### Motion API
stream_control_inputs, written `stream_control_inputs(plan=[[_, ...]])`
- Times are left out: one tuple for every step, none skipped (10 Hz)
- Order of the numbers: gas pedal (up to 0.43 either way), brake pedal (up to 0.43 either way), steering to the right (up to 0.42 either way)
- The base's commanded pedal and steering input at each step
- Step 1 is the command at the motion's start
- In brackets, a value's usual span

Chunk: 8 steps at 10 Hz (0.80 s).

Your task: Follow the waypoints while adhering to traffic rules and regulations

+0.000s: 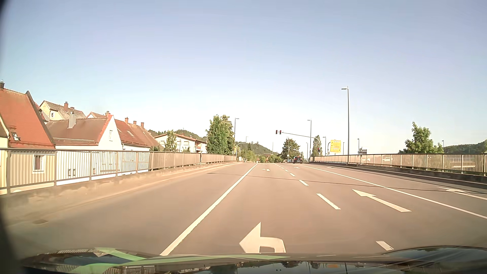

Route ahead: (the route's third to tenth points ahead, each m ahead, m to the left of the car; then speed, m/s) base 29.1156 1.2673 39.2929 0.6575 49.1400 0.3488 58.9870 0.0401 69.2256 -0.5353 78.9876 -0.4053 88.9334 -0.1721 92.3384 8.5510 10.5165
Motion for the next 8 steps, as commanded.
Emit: stream_control_inputs(plan=[[0.059,0.000,0.003],[0.059,0.000,0.003],[0.059,0.000,0.003],[0.059,0.000,0.002],[0.059,0.000,0.003],[0.059,0.000,0.003],[0.047,0.000,0.003],[0.028,0.000,0.003]])
